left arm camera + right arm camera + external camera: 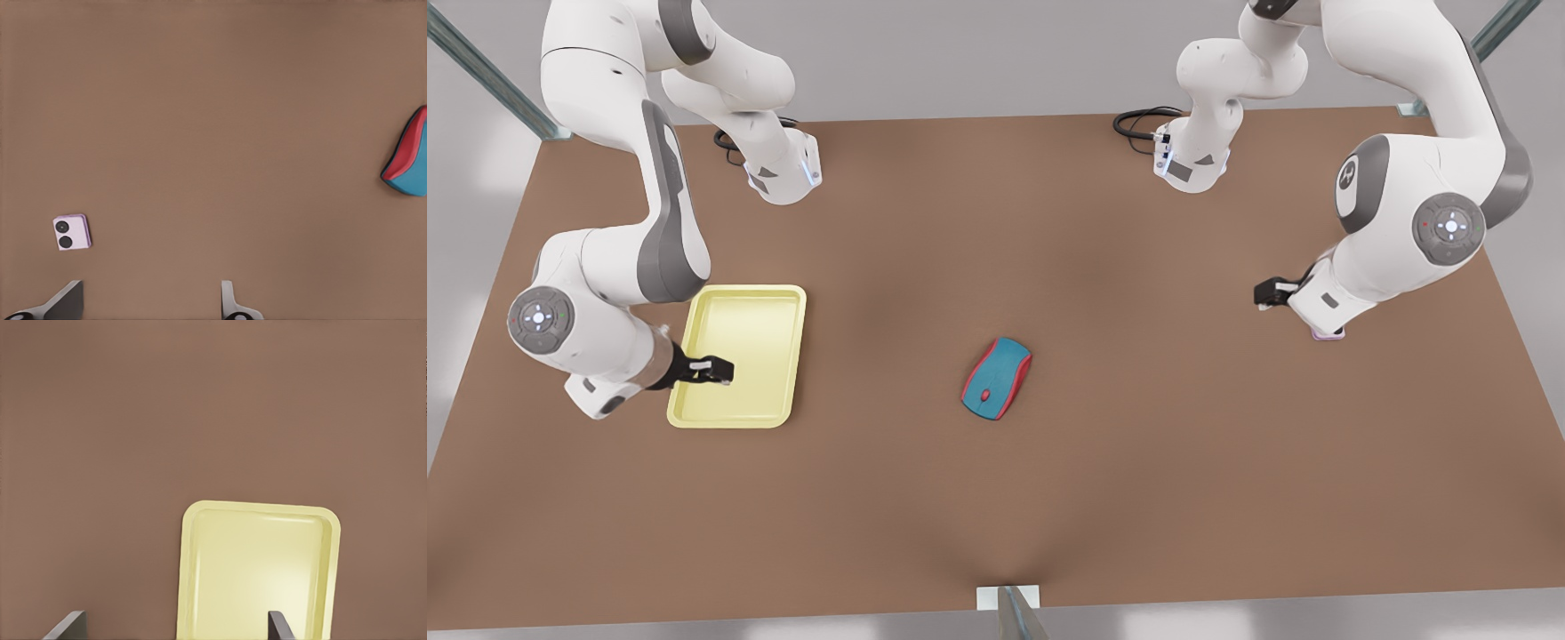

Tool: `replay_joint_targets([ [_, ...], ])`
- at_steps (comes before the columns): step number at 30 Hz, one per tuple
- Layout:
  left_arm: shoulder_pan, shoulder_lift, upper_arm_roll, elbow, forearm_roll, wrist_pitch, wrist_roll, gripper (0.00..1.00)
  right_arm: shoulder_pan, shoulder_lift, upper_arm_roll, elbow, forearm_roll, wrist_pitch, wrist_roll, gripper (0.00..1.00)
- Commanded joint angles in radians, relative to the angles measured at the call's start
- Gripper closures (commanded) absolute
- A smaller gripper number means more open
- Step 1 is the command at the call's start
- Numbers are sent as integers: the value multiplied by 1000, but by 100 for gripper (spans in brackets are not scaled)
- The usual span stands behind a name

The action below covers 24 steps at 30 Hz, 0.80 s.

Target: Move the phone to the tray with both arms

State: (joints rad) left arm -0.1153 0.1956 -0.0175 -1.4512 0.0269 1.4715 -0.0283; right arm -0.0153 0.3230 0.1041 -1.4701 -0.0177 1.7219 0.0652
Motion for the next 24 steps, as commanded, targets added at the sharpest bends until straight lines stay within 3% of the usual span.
replay_joint_targets([
  [1, 0, -2, 1, -5, 5, 44, -16, 0, 0, -1, 0, 1, 1, 70, 33, 0],
  [4, 107, 42, 47, -158, 2, 130, -30, 0, 0, -1, 0, 1, 2, 70, 35, 0],
  [6, 210, 71, 139, -345, -8, 426, 340, 0, 0, -1, 0, 14, -1, 70, 35, 0],
  [8, 307, 125, 151, -420, -85, 584, 493, 0, 0, 1, 0, 14, -1, 70, 33, 0],
  [10, 316, 122, 180, -603, -88, 843, 628, 0, 2, 1, 3, 14, 1, 71, 38, 0],
  [12, 315, 114, 180, -695, -78, 906, 688, 0, 3, 16, 6, 34, -4, 80, 38, 0],
  [17, 350, 196, 192, -718, -30, 1043, 680, 0, 3, 16, 6, 34, -2, 82, 35, 0],
  [24, 370, 212, 191, -745, -4, 1044, 812, 0, 3, 28, 6, 43, -2, 71, 22, 0],
])
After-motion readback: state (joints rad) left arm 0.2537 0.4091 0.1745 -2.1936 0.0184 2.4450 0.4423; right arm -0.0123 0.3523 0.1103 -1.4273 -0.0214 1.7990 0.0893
